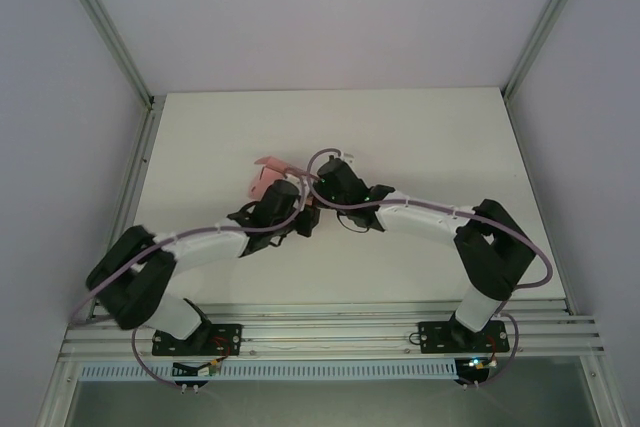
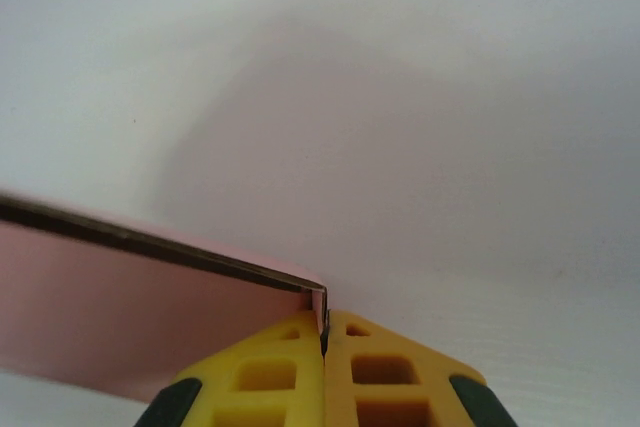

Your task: Assemble paper box

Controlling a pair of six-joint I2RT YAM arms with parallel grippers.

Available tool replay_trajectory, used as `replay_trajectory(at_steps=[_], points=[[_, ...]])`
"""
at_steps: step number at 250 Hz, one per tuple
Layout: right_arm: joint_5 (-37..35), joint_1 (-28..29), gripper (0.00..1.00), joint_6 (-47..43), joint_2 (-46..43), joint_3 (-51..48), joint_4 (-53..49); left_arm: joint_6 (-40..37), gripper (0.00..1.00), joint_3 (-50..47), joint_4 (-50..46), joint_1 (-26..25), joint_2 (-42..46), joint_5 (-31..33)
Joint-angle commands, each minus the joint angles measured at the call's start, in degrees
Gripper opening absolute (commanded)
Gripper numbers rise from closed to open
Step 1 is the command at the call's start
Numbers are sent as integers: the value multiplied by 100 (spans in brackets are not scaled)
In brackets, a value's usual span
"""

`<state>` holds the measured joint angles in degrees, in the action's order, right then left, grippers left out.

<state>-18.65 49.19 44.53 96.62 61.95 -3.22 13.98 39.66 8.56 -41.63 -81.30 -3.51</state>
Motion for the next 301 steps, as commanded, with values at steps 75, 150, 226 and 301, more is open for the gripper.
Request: replay_trajectory(at_steps=[75,150,226,301], points=[[3,23,0,-445,167,35,-252,1662,62,395,-3933,547,3464,3020],[121,29,0,-551,281,256,-503,1666,48,-34,-673,2676,894,83],[407,-50,0,-634,391,245,-376,755,21,1895,122,2380,-2035,-2315],[503,-342,11,-313,169,-290,-450,-141,28,3399,-1998,1411,-3455,-1311]])
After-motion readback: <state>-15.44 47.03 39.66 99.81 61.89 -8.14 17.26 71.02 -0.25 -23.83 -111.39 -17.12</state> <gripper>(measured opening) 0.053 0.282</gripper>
